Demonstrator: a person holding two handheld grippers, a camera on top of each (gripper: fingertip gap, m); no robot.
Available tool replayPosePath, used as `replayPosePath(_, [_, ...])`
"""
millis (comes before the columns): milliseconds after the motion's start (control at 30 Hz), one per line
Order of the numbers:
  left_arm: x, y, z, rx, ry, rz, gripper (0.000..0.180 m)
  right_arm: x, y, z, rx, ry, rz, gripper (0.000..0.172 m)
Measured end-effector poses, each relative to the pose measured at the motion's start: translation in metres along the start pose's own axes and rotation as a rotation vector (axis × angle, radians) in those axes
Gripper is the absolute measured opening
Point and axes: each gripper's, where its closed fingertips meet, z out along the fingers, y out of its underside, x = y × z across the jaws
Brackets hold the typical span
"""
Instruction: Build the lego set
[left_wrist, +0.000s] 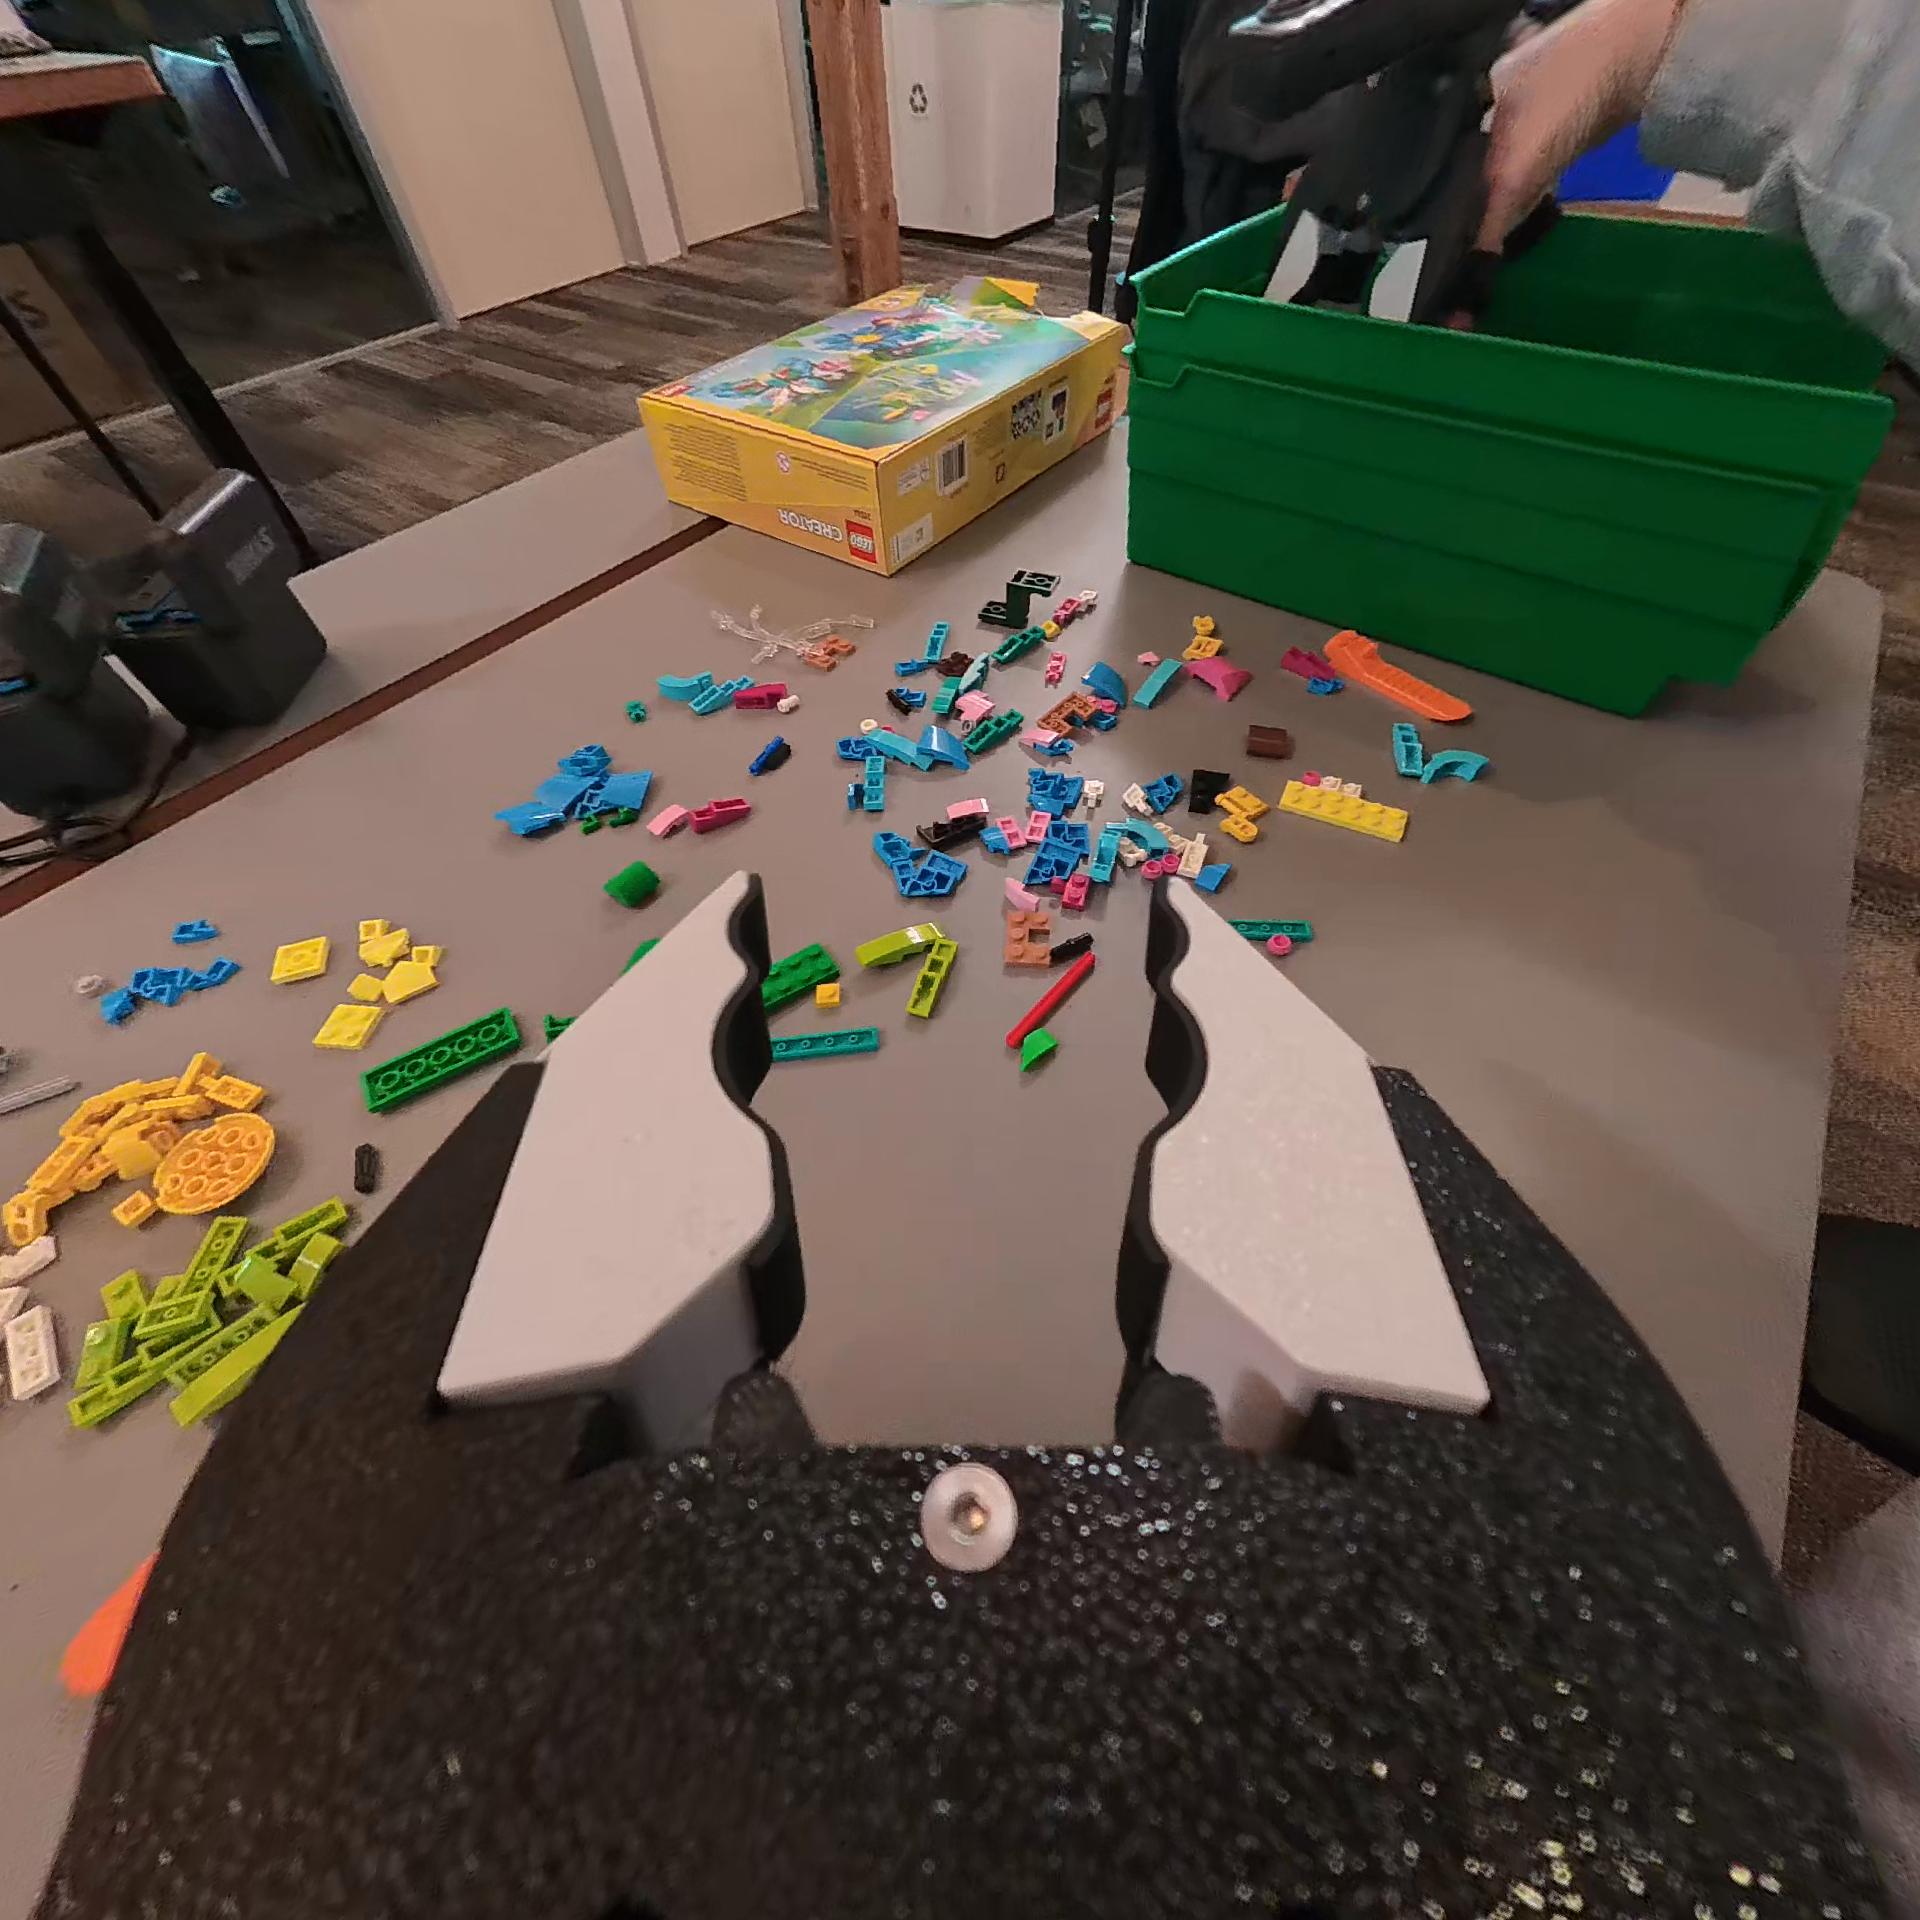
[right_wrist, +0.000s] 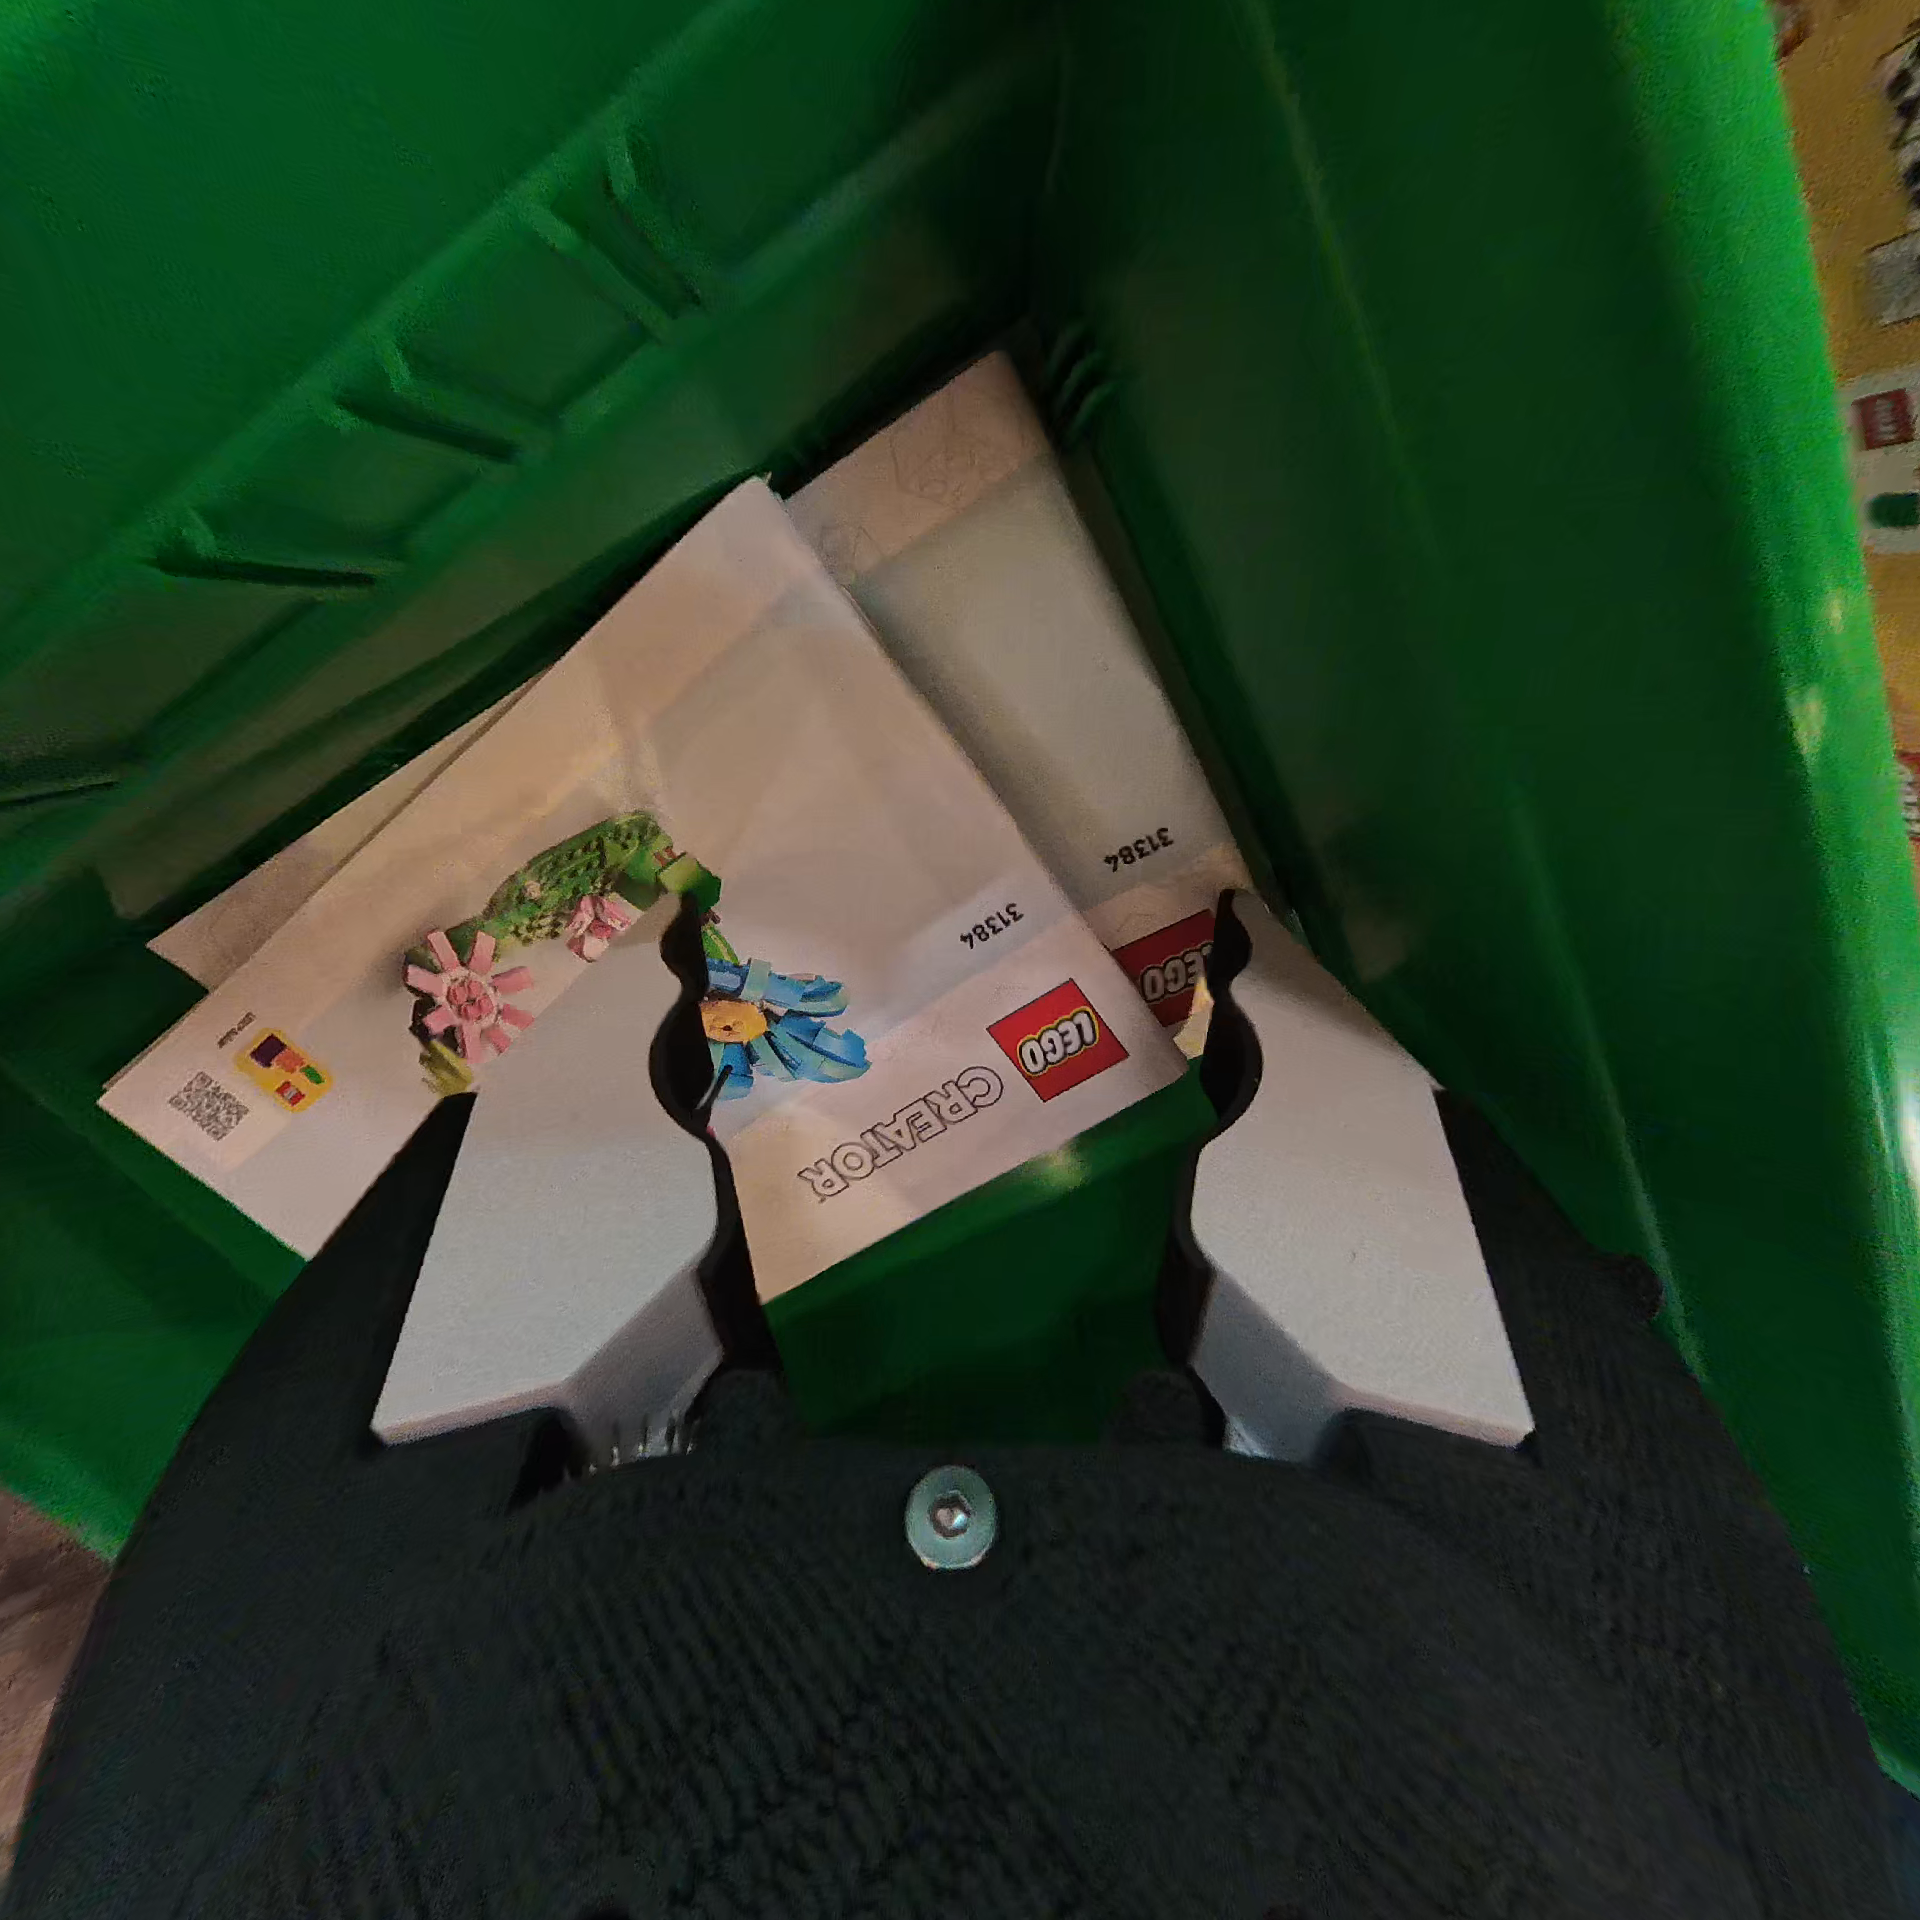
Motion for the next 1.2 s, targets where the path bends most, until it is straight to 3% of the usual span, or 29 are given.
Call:
replayPosePath(200, [0.005,-0.001,0.003,0.004,0.021,-0.002,0.071,-0.007,0.014,-0.004,-0.171,-0.053,0.038,0.046])
replayPosePath(333, [0.007,0.001,-0.001,0.001,0.028,0.009,0.07,-0.006,0.021,-0.015,-0.182,0.014,0.037,0.013])
replayPosePath(533, [0.017,-0.004,-0.009,0.031,0.09,-0.003,0.061,-0.032,0.018,-0.052,-0.07,0.087,0.027,0.003])
replayPosePath(633, [0.041,-0.027,-0.003,0.091,0.2,0.0,0.053,-0.054,0.021,-0.077,-0.045,0.145,0.008,0.003])
replayPosePath(767, [0.093,-0.1,0.042,0.197,0.382,0.144,0.05,-0.083,0.024,-0.099,-0.044,0.276,-0.035,0.002])
replayPosePath(900, [0.174,-0.159,0.126,0.151,0.586,0.312,0.052,-0.107,0.032,-0.11,-0.066,0.403,-0.069,0.002])
replayPosePath(1000, [0.22,-0.158,0.192,-0.013,0.668,0.404,0.058,-0.121,0.038,-0.119,-0.041,0.453,-0.069,0.002])
replayPosePath(1100, [0.256,-0.137,0.225,-0.178,0.808,0.422,0.059,-0.133,0.043,-0.13,0.015,0.469,-0.057,0.002])
replayPosePath(1200, [0.262,-0.108,0.252,-0.329,0.758,0.485,0.049,-0.142,0.045,-0.14,0.063,0.474,-0.041,0.002])
